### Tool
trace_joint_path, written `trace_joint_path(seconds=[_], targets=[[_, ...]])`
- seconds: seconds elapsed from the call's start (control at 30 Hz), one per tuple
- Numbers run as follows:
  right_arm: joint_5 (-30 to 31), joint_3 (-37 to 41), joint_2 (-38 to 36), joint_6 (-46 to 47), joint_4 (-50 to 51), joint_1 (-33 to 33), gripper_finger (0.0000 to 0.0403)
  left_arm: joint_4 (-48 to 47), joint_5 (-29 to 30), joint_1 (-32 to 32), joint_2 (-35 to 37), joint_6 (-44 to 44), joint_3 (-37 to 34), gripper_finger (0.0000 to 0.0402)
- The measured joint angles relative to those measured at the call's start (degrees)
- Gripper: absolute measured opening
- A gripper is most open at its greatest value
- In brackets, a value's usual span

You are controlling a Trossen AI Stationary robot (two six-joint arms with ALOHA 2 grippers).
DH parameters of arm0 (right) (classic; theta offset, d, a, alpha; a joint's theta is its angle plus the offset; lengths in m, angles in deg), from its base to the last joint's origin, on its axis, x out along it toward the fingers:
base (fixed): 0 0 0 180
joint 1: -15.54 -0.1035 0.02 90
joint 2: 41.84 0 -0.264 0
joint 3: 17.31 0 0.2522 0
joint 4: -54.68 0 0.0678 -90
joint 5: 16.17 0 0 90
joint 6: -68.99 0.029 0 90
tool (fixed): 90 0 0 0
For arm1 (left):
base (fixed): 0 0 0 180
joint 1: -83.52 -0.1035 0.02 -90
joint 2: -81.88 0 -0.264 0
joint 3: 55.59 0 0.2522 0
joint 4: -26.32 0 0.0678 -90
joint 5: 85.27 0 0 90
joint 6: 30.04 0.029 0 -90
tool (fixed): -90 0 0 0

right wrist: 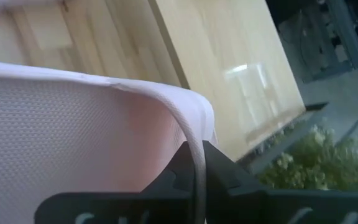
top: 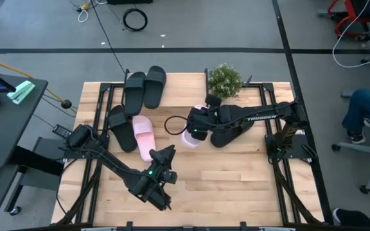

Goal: Pick and place slides into the shelf
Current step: Put the pink slipper on the shelf

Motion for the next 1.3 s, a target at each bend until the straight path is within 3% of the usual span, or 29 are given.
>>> trace_joint_path(seconds=[0.27, 0.6, 0.83, 1.0, 1.3], targets=[[-1.5, 0.0, 0.0, -2.2, -6.2, 0.0, 0.0013, 14.5, 0.1, -0.5, 0.0, 16.2, 0.0, 0.0172], [-2.9, 0.0, 0.0, -3.1, -6.2, -0.1, 0.0013, 32.6, -0.2, -1.0, 0.0, 38.5, 0.0, 0.0171], [-6.6, 0.0, 0.0, -3.1, -6.1, -1.8, 0.0009, 33.3, -5.3, -4.7, 0.0, 40.9, 0.0, 0.0171], [-6.6, 0.0, 0.0, -3.2, -6.0, -3.5, 0.0015, 37.0, -14.5, -6.6, 0.0, 42.6, 0.0, 0.0171], [-9.8, 0.0, 0.0, -6.0, -5.6, -4.2, 0.0010, 45.7, -17.7, -6.8, 0.7, 52.7, -0.1, 0.0143]])
